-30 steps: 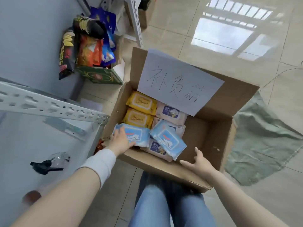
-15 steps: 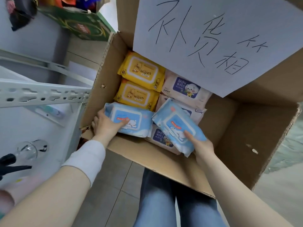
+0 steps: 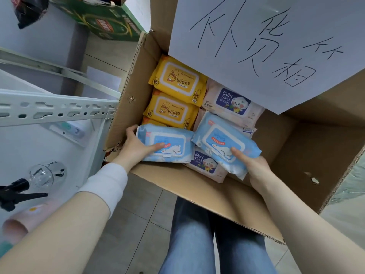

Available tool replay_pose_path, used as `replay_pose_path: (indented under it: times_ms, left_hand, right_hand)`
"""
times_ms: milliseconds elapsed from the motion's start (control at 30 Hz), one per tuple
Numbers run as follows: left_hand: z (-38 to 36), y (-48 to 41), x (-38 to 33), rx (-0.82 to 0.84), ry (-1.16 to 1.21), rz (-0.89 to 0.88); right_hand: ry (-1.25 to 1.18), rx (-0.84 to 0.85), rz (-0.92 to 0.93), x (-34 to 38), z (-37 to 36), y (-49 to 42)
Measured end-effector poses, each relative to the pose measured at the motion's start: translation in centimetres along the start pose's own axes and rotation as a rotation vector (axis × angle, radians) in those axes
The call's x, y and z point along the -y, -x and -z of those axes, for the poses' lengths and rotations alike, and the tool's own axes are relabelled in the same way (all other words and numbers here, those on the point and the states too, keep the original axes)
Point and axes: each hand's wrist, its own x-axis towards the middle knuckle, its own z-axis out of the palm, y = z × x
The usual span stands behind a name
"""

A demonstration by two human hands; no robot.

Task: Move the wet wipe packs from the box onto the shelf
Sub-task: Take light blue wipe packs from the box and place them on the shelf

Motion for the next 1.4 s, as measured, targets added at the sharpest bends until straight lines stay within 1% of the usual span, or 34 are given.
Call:
replay_pose_path:
  times_ms: [67, 100, 167, 267, 400, 533, 633, 767, 833, 933, 1100, 1200, 1333, 1400]
  left_hand:
    - [0.3, -0.3, 0.1, 0.092, 0.052, -0.025]
    - [0.4, -0.4, 0.1, 0.105, 0.082, -0.041]
    - [0.3, -0.5, 0.0, 0.106, 0.117, -0.075]
    - [-0.4, -0.3, 0.0, 0.082, 0.082, -0.1]
    - [-0.9, 1.5, 0.2, -0.066, 0.139, -0.176]
    - [0.8, 6.3, 0.1, -0.2, 0.344, -0.287]
    - [3.9, 12.5, 0.5, -0.303, 0.519, -0.392]
    - [8.9, 24.2, 1.9, -0.457, 0.746, -0.56]
    - [11.6, 30.6, 3.3, -0.521, 0.827, -0.638]
    - [16.3, 39.6, 6.1, -0.629, 0.876, -0.711]
    - [24.2, 51.6, 13.2, -0.836, 0.978, -0.821]
    - [28.3, 56.0, 18.9, -0.948, 1.039, -0.861]
    - [32.8, 58.9, 28.4, -1.083, 1.173, -0.803]
    - [34.6, 59.3, 33.5, -1.128, 1.217, -0.775]
  right_hand:
    - [-0.001, 0.042, 0.014, -0.1, -0.1, 0.2]
    - [-0.008, 0.064, 0.02, -0.1, 0.0, 0.4]
    - [-0.012, 0.074, 0.043, -0.3, 0.0, 0.8]
    - [0.016, 0.038, 0.122, -0.4, 0.4, 2.0]
    - [0.072, 0.009, 0.232, -0.7, 2.3, 4.8]
    - [0.109, 0.063, 0.313, -0.7, 5.4, 9.9]
    - [0.173, 0.139, 0.355, -0.7, 7.1, 14.6]
    - [0.294, 0.273, 0.436, -0.7, 6.7, 21.5]
    - [0.356, 0.349, 0.483, -0.8, 5.5, 25.6]
    - [0.432, 0.484, 0.533, -0.9, 2.7, 32.3]
    - [0.501, 0.74, 0.652, -1.2, -4.7, 43.0]
    - [0.517, 0.877, 0.718, -2.5, -10.0, 48.1]
    - [0.543, 0.987, 0.741, -6.3, -18.1, 53.1]
    - [0.545, 1.038, 0.723, -8.7, -22.7, 55.1]
